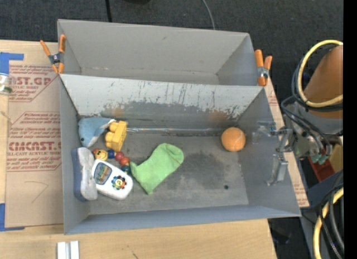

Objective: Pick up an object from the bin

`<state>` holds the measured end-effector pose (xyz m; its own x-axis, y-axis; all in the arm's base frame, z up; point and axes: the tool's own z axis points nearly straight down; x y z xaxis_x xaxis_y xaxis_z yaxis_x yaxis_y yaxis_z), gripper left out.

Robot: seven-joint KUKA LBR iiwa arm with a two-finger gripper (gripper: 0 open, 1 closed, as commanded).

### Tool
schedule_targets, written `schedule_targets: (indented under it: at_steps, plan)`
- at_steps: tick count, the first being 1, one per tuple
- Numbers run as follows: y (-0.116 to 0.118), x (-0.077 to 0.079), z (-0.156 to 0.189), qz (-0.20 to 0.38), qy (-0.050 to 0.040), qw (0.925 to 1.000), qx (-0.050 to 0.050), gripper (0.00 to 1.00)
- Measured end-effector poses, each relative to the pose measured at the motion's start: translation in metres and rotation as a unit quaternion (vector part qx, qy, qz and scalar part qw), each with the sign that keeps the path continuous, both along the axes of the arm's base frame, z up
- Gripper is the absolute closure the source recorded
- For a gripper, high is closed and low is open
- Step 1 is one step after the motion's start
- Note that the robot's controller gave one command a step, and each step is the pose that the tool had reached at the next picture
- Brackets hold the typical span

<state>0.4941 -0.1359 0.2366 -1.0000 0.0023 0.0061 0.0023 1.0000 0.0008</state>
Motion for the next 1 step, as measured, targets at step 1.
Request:
schedule_targets:
  at_steps: [1]
  plan:
    - [0.0007,0.0017,0.0043,0.001,-0.004,1.0,-0.001,0.0]
